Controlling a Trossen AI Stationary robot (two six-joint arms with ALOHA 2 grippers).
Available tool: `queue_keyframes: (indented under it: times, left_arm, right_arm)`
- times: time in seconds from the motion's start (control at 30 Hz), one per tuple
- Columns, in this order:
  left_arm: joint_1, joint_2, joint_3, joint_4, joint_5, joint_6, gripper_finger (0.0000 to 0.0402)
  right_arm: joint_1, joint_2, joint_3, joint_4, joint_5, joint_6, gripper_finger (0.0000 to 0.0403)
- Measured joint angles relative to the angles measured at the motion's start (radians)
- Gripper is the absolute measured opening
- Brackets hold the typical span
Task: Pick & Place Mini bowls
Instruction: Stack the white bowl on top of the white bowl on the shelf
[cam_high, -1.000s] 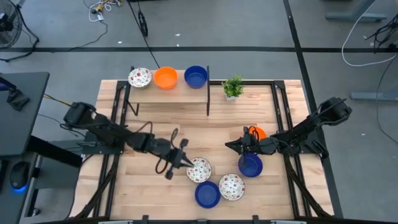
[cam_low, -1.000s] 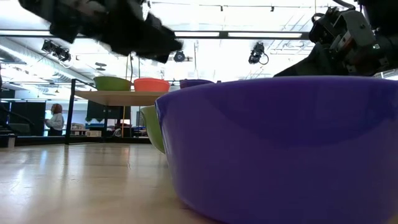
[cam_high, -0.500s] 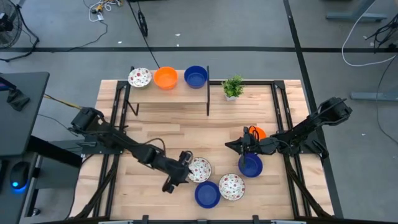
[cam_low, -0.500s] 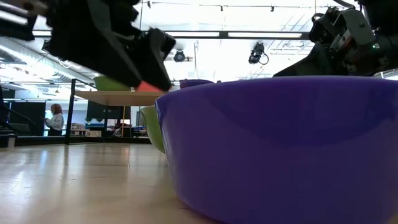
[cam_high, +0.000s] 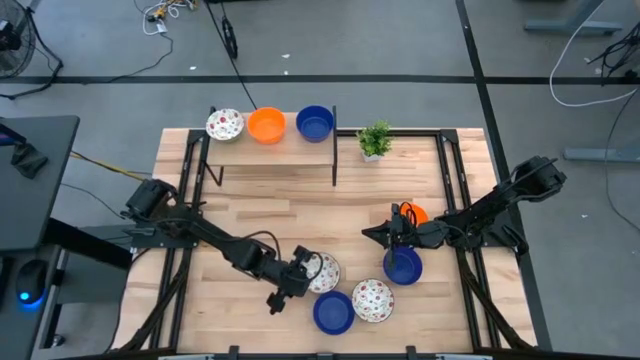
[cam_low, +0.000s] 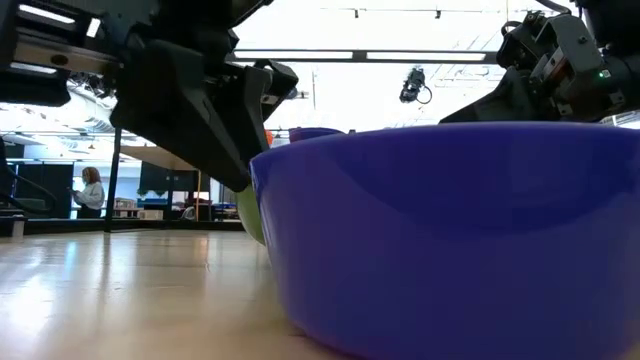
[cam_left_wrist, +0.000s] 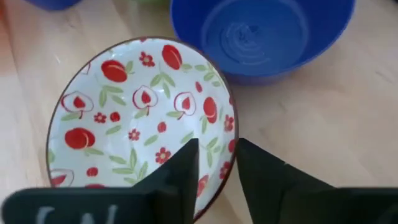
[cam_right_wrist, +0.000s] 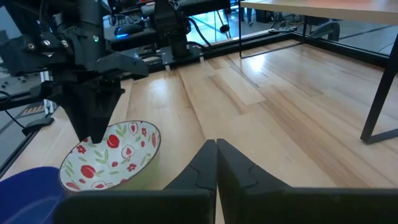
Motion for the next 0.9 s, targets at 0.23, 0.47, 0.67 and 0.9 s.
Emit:
queue_keyframes:
  times: [0.23, 0.47, 0.67, 0.9]
  left_arm:
    - [0.0, 0.008, 0.0, -0.006, -0.032, 0.003, 0.0062]
    - [0.002, 0.022, -0.001, -0.025, -0.09, 0.0, 0.0075]
    - [0.002, 0.022, -0.001, -0.021, -0.094, 0.001, 0.0113]
    - [0.002, 0.022, 0.0, -0.019, -0.091, 0.001, 0.0068]
  right_arm:
    - [0.0, 0.0, 0.0, 0.001, 0.0, 0.0, 0.0006]
    - [0.0, 0.0, 0.0, 0.001, 0.0, 0.007, 0.0006]
    - [0.0, 0.0, 0.0, 0.0, 0.0, 0.007, 0.0006]
    - [0.0, 0.0, 0.0, 0.0, 0.0, 0.007, 0.0006]
